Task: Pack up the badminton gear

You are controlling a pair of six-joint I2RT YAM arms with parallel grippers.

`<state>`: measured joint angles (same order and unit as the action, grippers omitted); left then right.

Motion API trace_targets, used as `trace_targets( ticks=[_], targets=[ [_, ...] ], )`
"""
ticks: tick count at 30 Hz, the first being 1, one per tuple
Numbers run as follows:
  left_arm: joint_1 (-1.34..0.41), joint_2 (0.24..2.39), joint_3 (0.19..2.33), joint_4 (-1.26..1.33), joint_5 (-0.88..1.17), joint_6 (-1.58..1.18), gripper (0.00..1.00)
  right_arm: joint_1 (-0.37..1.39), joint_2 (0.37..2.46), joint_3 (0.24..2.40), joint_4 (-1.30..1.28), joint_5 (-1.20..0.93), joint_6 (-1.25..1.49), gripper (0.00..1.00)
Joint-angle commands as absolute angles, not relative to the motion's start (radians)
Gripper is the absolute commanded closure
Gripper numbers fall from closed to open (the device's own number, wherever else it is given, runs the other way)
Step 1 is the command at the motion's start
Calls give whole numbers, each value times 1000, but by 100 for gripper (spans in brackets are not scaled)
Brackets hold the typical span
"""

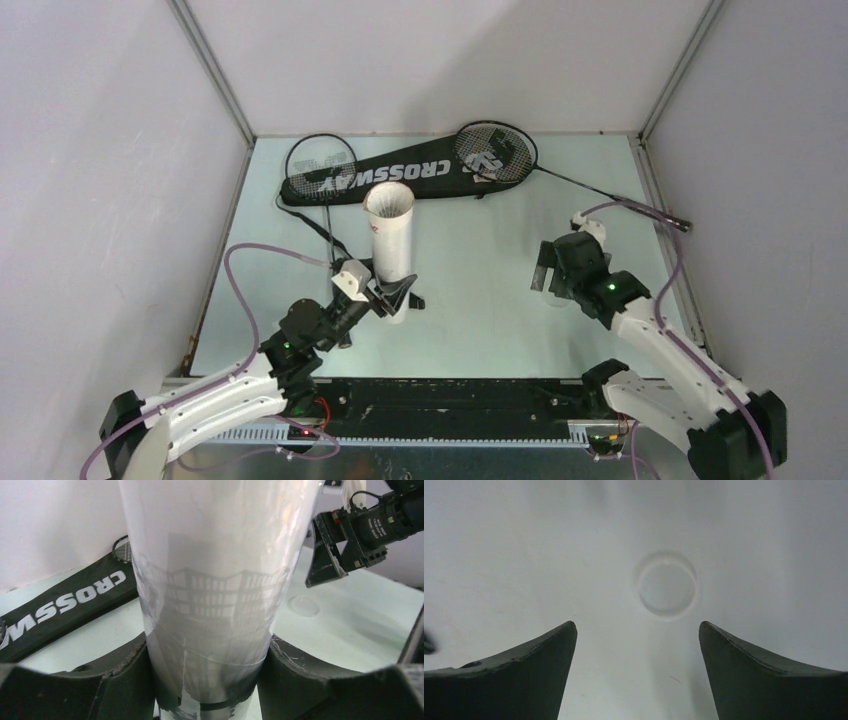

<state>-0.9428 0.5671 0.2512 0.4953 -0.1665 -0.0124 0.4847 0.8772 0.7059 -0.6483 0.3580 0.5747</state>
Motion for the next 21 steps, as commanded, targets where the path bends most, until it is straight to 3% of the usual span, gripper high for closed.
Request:
trace_targets(
  ticks=[1,9,14,18,21],
  targets=[
    [-940,528,222,538,-227,51,57,417,984,654,-575,220,560,7],
    [-940,485,185,528,-196,78,55,364,1275,659,-340,157,504,28],
    [-940,463,176,521,-191,86,55,350,1387,679,-336,180,527,40],
    [-940,453,173,522,-189,85,56,350,1419,679,-339,194,537,56],
    [-941,457,172,521,-194,83,56,352,1435,678,-344,212,548,74]
  ],
)
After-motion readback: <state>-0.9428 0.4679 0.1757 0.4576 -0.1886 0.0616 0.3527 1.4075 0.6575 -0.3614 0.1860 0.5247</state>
